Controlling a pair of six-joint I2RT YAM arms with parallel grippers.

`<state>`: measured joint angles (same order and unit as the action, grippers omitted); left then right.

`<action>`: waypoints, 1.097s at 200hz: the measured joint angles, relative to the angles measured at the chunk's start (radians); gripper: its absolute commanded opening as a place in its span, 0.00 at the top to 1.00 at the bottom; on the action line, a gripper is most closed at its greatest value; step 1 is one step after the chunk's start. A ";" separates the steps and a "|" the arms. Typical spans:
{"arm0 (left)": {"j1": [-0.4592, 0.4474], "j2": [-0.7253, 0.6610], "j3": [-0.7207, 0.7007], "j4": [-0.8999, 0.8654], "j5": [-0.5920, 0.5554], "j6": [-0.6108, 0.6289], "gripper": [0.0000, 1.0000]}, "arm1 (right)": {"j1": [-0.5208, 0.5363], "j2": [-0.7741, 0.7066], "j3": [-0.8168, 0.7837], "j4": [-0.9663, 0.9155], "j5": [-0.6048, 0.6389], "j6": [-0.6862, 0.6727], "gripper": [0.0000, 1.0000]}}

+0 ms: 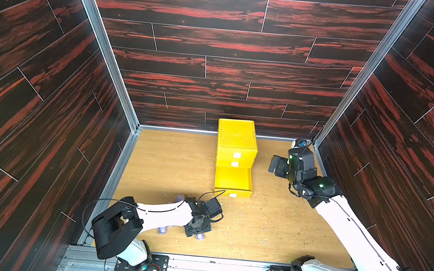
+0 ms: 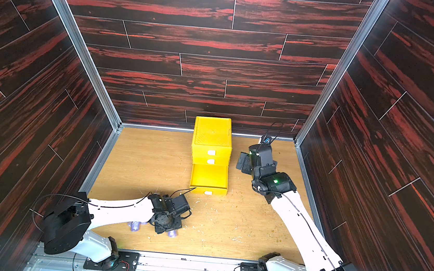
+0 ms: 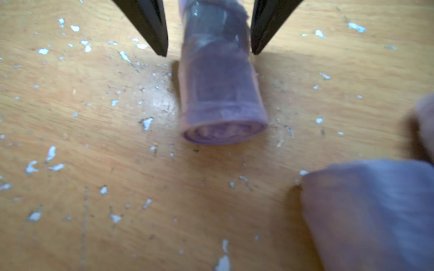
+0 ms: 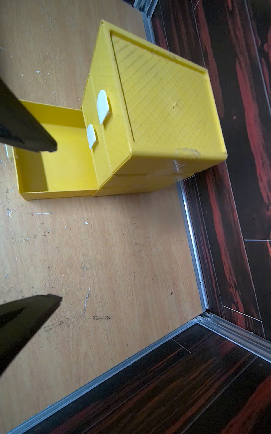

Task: Sort the rolls of trash bags by color and place them into the drawer
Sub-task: Pick up the roll of trash bags from the center of the board.

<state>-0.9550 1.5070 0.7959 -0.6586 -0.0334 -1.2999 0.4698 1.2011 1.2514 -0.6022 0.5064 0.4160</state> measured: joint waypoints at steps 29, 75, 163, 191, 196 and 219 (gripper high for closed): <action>0.011 -0.015 -0.011 0.000 0.000 0.006 0.51 | 0.000 0.004 -0.008 0.003 -0.008 0.000 0.02; 0.013 -0.040 -0.011 0.000 -0.014 0.025 0.61 | 0.000 0.009 -0.032 0.004 -0.022 -0.001 0.02; -0.002 -0.043 0.246 -0.216 -0.125 0.244 0.72 | 0.000 0.009 -0.031 0.003 -0.012 -0.009 0.02; -0.015 -0.046 0.512 -0.319 -0.236 0.486 0.76 | 0.000 0.005 -0.030 0.002 0.002 -0.008 0.02; -0.016 -0.047 0.542 -0.331 -0.252 0.534 0.76 | 0.000 0.004 -0.030 0.002 0.004 -0.008 0.02; -0.016 -0.035 0.655 -0.390 -0.320 0.789 0.79 | 0.000 -0.013 -0.030 -0.006 0.011 -0.008 0.02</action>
<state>-0.9707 1.4719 1.4509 -1.0485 -0.3538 -0.5106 0.4698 1.1885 1.2213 -0.6086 0.5171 0.4080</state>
